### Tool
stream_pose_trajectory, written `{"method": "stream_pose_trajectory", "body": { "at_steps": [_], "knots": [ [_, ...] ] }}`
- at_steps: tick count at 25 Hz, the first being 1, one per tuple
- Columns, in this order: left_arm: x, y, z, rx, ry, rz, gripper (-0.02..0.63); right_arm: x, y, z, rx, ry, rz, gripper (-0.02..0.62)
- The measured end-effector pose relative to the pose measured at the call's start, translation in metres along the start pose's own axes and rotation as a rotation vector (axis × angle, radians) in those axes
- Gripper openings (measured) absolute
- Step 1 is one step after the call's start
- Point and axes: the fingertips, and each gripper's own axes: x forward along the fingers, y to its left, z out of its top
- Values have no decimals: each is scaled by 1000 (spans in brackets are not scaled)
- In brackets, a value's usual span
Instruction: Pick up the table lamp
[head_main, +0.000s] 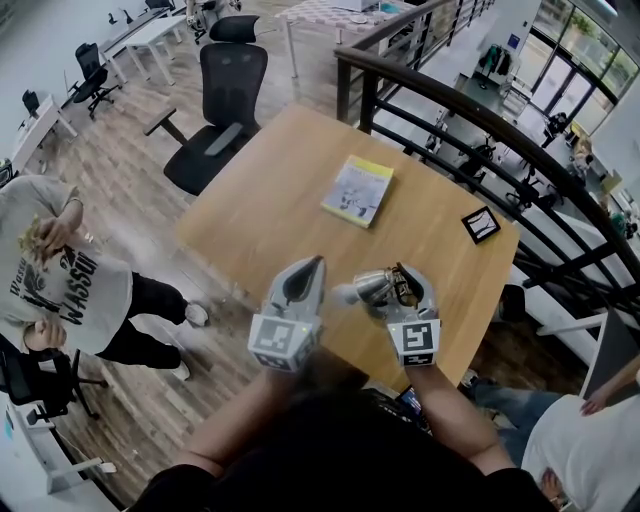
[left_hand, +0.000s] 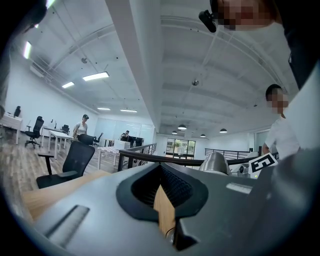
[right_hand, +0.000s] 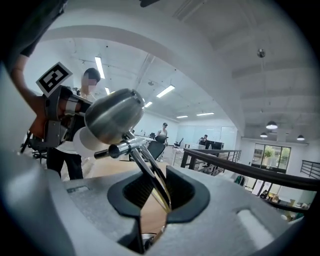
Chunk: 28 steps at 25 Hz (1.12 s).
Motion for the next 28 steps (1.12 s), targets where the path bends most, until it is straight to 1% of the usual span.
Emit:
{"method": "stream_pose_trajectory", "body": {
  "at_steps": [5, 7, 9, 13, 20, 24, 28],
  "knots": [
    [4, -2, 3, -6, 8, -14, 2, -1, -13, 0, 6, 10, -18, 66],
    [5, -5, 4, -15, 16, -25, 2, -3, -18, 2, 19, 7, -30, 63],
    [7, -5, 3, -16, 7, -37, 2, -6, -25, 5, 36, 3, -47, 58],
    [11, -9, 10, -8, -2, -59, 2, -13, -29, 25, 61, -27, -62, 49],
    [17, -17, 32, -10, -30, -112, 2, -25, -25, 62, 137, -82, -76, 49],
    [20, -21, 45, -6, -53, -135, 3, -32, -25, 80, 132, -105, -99, 52],
    [25, -19, 45, 22, -88, -160, 2, -37, -30, 87, 117, -113, -132, 54]
  ]
}}
